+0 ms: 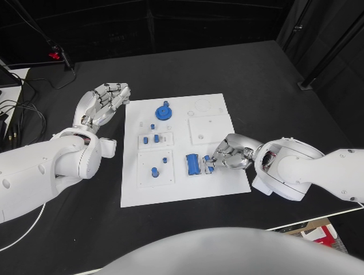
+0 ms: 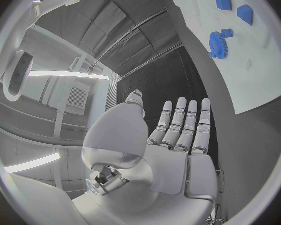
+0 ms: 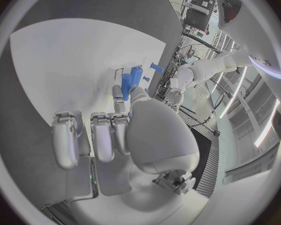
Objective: Assemble the parts on the task board
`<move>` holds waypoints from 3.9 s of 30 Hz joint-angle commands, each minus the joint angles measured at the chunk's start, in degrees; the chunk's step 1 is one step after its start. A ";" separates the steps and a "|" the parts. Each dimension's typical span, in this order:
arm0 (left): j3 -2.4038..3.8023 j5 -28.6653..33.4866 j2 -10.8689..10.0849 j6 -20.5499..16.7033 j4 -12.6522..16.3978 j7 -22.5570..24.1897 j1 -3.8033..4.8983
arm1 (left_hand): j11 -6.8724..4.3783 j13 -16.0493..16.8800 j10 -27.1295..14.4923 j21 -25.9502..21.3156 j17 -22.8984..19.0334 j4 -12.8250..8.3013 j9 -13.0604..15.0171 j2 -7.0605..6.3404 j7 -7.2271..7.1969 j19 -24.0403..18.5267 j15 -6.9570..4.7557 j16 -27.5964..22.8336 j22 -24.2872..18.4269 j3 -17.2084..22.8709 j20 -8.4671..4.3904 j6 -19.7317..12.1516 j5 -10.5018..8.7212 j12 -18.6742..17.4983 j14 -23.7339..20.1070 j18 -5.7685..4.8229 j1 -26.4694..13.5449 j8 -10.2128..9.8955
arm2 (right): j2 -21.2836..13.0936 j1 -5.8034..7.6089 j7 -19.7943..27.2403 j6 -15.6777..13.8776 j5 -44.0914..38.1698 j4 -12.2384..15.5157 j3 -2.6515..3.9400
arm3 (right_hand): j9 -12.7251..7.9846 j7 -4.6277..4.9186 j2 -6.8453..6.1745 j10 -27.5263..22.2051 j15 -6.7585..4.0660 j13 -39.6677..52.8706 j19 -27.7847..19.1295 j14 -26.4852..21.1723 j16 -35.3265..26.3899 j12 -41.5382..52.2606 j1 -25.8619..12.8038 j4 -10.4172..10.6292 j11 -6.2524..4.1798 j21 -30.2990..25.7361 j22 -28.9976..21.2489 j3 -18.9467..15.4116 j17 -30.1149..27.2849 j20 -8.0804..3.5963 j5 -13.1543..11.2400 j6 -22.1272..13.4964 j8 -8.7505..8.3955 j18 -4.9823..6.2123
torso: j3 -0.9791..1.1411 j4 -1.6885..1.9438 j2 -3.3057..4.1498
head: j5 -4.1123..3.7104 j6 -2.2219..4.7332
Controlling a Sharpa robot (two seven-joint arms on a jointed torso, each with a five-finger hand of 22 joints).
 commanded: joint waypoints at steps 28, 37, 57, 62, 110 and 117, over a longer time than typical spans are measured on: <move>0.05 0.01 0.10 0.63 0.04 2.39 -0.04 | -0.01 -0.09 -0.61 0.34 -0.19 0.03 -0.11 0.55 7.31 0.13 -0.16 0.32 -0.10 -0.45 0.09 -0.56 0.32 0.28 -0.09 0.22 0.22 0.34 | 0.76 0.03 -3.73 2.61 -3.95 0.33 0.00 | 0.18 -0.13 -0.12 5.96 -0.23 15.06 6.17 6.07 0.14 -0.02 -0.04 0.07 0.16 0.19 15.09 -0.63 15.10 -0.32 -0.42 0.19 0.03 -0.43 | -0.03 0.02 0.04 | -0.04 -0.01; 0.05 0.01 0.16 0.63 0.04 2.38 -0.04 | -0.01 -0.09 -0.61 0.34 -0.19 0.03 -0.11 0.55 7.31 0.13 -0.16 0.32 -0.10 -0.45 0.09 -0.56 0.32 0.28 -0.09 0.22 0.22 0.34 | 1.13 0.04 -4.06 2.69 -4.04 -0.09 0.00 | 0.34 -0.15 0.27 5.96 -0.22 15.06 6.17 6.07 0.14 -0.02 -0.76 0.32 0.14 0.19 15.09 -1.22 15.10 -0.30 -0.64 0.36 0.18 -0.43 | -0.01 0.06 0.03 | -0.10 -0.01; 0.05 0.01 0.20 0.62 0.02 2.33 -0.04 | -0.01 -0.09 -0.65 0.35 -0.26 0.03 -0.12 0.60 7.31 0.12 -0.16 0.38 -0.12 -0.49 0.09 -0.61 0.42 0.33 -0.07 0.21 0.29 0.37 | 1.63 0.04 -4.19 3.33 -4.62 -0.56 0.00 | 0.58 0.12 1.28 5.96 -0.21 15.06 6.17 6.07 0.14 -0.02 -2.85 0.26 0.37 0.19 15.09 -3.55 15.10 -0.26 -2.92 -0.57 -0.03 -0.43 | 0.01 0.04 0.03 | 0.27 -0.01; 0.05 0.01 0.20 0.64 0.01 2.30 -0.04 | -0.01 -0.09 -0.65 0.35 -0.26 0.03 -0.12 0.60 7.31 0.12 -0.16 0.38 -0.12 -0.49 0.09 -0.61 0.42 0.33 -0.07 0.21 0.29 0.37 | 1.61 0.04 -4.36 3.43 -4.99 -0.56 0.00 | 0.70 0.46 1.15 5.96 -0.04 15.06 6.17 6.07 0.14 -0.02 -4.07 0.37 0.66 0.19 15.09 -5.06 15.10 -0.15 -4.69 -1.08 -0.06 -0.43 | 0.02 0.02 0.03 | 0.32 -0.01; 0.05 0.01 0.23 0.78 -0.23 1.99 -0.32 | -0.02 -0.10 -0.72 0.37 -0.41 0.03 -0.15 0.74 7.32 0.11 -0.20 0.72 -0.18 -0.62 0.09 -0.73 0.59 0.48 0.26 0.23 0.49 0.48 | 1.49 0.02 -5.45 6.02 -5.12 -1.41 -0.02 | 13.64 -1.94 2.95 5.96 -1.81 15.06 6.17 6.07 0.14 -0.02 -5.30 0.01 -1.46 0.19 15.09 -12.33 15.10 -1.72 -14.41 -6.02 17.25 -0.43 | 0.01 0.00 0.05 | -0.12 -0.01; 0.05 0.01 0.27 0.80 -0.24 1.98 -0.35 | -0.02 -0.10 -0.72 0.37 -0.41 0.03 -0.15 0.74 7.32 0.11 -0.20 0.72 -0.18 -0.62 0.09 -0.73 0.59 0.48 0.26 0.23 0.49 0.48 | 2.08 0.02 -6.63 6.43 -6.77 -1.94 -0.02 | 14.72 -2.29 3.77 5.96 -2.03 15.06 6.17 6.07 0.14 -0.02 -1.04 -0.51 -1.75 0.19 15.09 -11.57 15.10 -1.91 -12.55 -6.88 18.41 -0.43 | -0.01 0.06 0.02 | -0.15 -0.01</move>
